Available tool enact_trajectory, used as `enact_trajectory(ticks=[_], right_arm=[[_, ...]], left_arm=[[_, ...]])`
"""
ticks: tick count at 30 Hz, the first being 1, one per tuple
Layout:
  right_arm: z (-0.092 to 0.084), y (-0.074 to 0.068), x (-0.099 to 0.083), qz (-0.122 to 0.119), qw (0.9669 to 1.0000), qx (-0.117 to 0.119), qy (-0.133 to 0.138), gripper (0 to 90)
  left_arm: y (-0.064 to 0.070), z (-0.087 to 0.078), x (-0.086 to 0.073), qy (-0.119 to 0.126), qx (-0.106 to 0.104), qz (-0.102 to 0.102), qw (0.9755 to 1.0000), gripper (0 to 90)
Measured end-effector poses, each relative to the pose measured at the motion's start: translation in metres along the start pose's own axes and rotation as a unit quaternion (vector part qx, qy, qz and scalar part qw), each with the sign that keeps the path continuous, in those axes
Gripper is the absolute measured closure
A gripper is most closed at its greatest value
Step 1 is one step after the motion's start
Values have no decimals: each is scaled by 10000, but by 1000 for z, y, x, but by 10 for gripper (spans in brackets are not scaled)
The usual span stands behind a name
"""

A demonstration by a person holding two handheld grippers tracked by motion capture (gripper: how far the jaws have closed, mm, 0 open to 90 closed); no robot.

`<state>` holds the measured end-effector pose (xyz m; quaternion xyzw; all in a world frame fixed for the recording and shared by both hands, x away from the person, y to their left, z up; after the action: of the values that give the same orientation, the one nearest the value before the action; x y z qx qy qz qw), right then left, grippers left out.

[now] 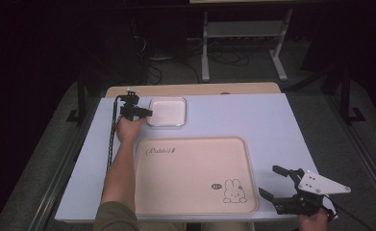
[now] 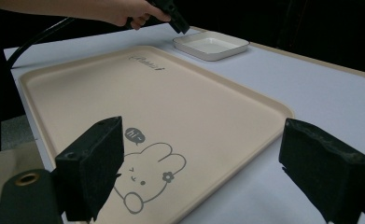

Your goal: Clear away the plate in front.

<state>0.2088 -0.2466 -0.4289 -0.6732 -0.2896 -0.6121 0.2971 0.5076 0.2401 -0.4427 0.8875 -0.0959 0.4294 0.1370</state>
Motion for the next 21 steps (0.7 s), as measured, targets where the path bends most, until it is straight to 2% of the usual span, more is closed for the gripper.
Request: enact_trajectory(ticks=[3,6,9,13,18,19,21], right_arm=[[-1,0,0,-13,10000,5,22,131],[-1,0,0,-6,10000,2,7,131],[-1,-1,0,-46,10000,28,35,131],[-1,-1,1,-74,9999,51,46,131],[-1,-1,1,-67,10000,60,31,131],[-1,-1,1,-71,9999,66,37,131],[0,-1,0,-49,10000,68,37,131]], left_arm=[[-2,3,-4,-74,-16,-76,9999,635],[-3,4,-5,-111,-27,-138,9998,657],[-3,7,-6,-185,-24,-171,9997,722],[-2,9,-8,-299,-1,-182,9994,753],[-2,11,-11,-344,-125,-272,9990,797],[0,11,-11,-343,-61,-224,9991,804],[-1,11,-11,-341,-53,-364,9987,824]])
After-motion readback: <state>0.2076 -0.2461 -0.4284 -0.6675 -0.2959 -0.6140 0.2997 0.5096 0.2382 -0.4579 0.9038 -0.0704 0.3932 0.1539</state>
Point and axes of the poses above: each handheld gripper's, and its own axes: z roughly forward along the jaws, x roughly out of its top, y roughly to its right, the point moved 2 cm from there along z, roughly forward along the jaws, and after that the axes turned 15 degrees about y, right-handed, at the moved point
